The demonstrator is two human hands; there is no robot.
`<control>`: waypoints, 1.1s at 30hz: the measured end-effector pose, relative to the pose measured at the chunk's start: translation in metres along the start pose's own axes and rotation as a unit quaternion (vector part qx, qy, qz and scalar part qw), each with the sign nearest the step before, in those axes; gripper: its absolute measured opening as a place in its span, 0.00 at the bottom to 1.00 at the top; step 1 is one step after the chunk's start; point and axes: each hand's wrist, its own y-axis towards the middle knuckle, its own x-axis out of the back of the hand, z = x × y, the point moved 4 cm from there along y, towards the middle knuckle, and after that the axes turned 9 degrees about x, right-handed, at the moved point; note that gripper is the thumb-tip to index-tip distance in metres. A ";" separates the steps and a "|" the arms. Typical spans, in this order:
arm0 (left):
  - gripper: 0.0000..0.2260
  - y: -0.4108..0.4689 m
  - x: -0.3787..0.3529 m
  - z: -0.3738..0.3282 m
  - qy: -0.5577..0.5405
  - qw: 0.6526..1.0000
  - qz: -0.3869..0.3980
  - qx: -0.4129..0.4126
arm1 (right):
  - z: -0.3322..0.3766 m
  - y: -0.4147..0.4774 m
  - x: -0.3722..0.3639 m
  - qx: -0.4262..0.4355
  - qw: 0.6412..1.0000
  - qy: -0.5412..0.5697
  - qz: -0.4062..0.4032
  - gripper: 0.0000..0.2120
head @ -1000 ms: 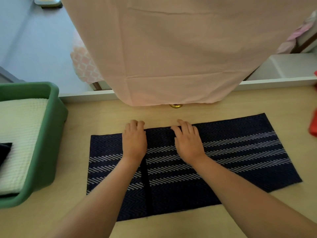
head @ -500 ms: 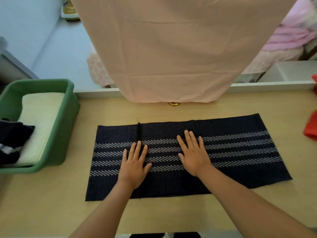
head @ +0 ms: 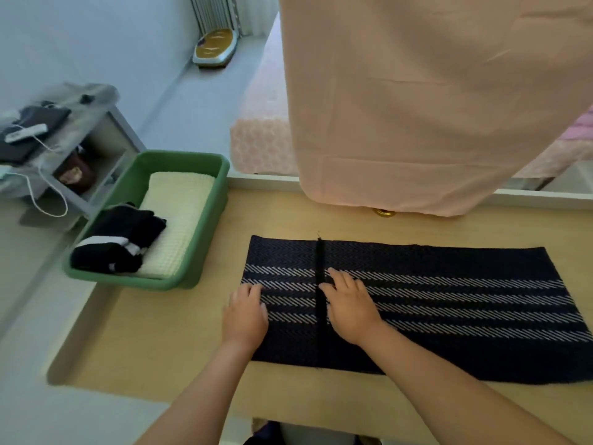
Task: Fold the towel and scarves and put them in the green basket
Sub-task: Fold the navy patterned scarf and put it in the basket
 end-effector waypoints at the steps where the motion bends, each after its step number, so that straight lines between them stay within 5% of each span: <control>1: 0.17 0.004 0.003 0.012 -0.005 1.000 0.007 0.026 | 0.012 0.016 0.004 0.017 1.000 -0.008 -0.002 0.23; 5: 0.15 0.018 0.003 0.052 0.023 0.992 0.089 0.085 | 0.064 0.084 0.021 0.086 0.994 -0.055 0.045 0.25; 15: 0.02 0.041 -0.003 0.073 0.002 0.976 0.201 0.084 | 0.114 0.195 0.033 0.160 0.939 -0.238 0.188 0.45; 23: 0.07 0.036 0.008 0.061 -0.173 0.943 0.272 0.078 | 0.108 0.182 0.031 0.215 0.907 -0.318 0.172 0.18; 28: 0.07 0.035 0.019 0.013 -0.204 0.941 0.263 0.057 | 0.050 0.138 0.068 0.131 0.969 -0.190 0.089 0.12; 31: 0.12 0.026 0.023 -0.038 -0.200 0.935 0.292 0.005 | -0.006 0.097 0.084 0.091 0.984 -0.143 0.057 0.09; 33: 0.06 0.017 0.025 -0.080 -0.193 0.927 0.317 -0.047 | -0.043 0.067 0.093 0.067 0.987 -0.136 0.048 0.10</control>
